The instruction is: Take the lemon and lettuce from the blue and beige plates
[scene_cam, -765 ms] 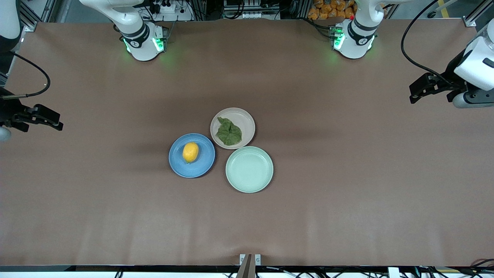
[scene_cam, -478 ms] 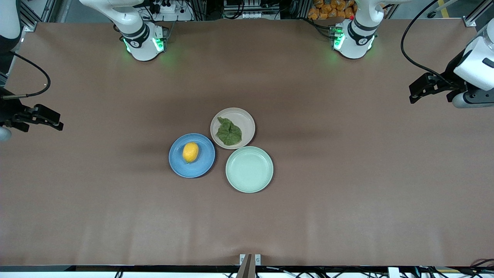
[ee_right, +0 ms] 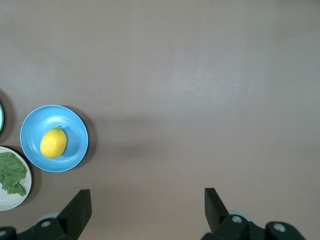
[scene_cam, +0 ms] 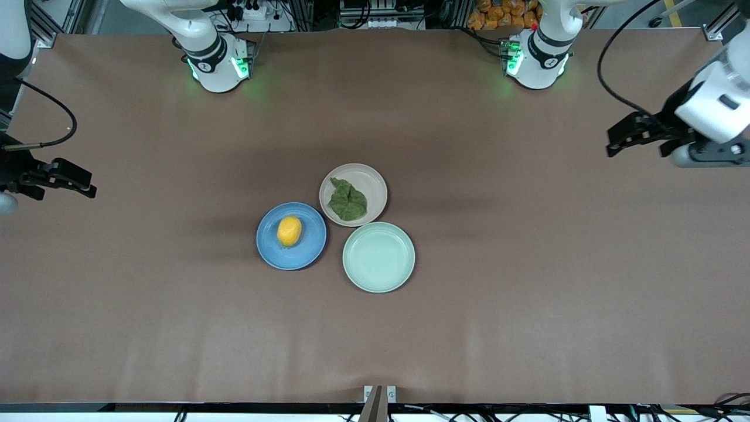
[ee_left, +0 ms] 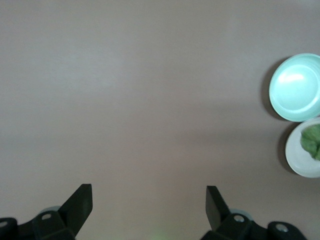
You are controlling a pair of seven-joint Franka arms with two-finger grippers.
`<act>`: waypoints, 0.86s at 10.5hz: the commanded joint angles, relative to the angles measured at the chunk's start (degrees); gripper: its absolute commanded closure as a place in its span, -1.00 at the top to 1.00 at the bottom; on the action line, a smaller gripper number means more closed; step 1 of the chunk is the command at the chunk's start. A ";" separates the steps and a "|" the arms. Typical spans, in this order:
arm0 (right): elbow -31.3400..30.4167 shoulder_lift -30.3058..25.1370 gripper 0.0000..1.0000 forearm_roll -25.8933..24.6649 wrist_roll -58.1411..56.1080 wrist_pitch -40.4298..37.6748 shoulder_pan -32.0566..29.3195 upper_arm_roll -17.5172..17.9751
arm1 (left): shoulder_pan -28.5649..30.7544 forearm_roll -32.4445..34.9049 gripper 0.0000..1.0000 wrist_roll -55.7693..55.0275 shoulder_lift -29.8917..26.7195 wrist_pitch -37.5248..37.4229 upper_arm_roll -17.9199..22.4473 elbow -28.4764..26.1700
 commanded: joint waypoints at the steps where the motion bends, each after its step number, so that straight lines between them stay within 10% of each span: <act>1: -0.04 0.04 1.00 0.97 0.37 -2.03 0.11 0.51 | -0.14 -1.23 1.00 0.33 2.74 0.11 -3.06 0.43; 9: -0.13 11.54 1.00 2.37 11.68 3.48 10.47 0.68 | -7.08 -4.23 1.00 -20.44 13.20 14.51 -12.45 0.44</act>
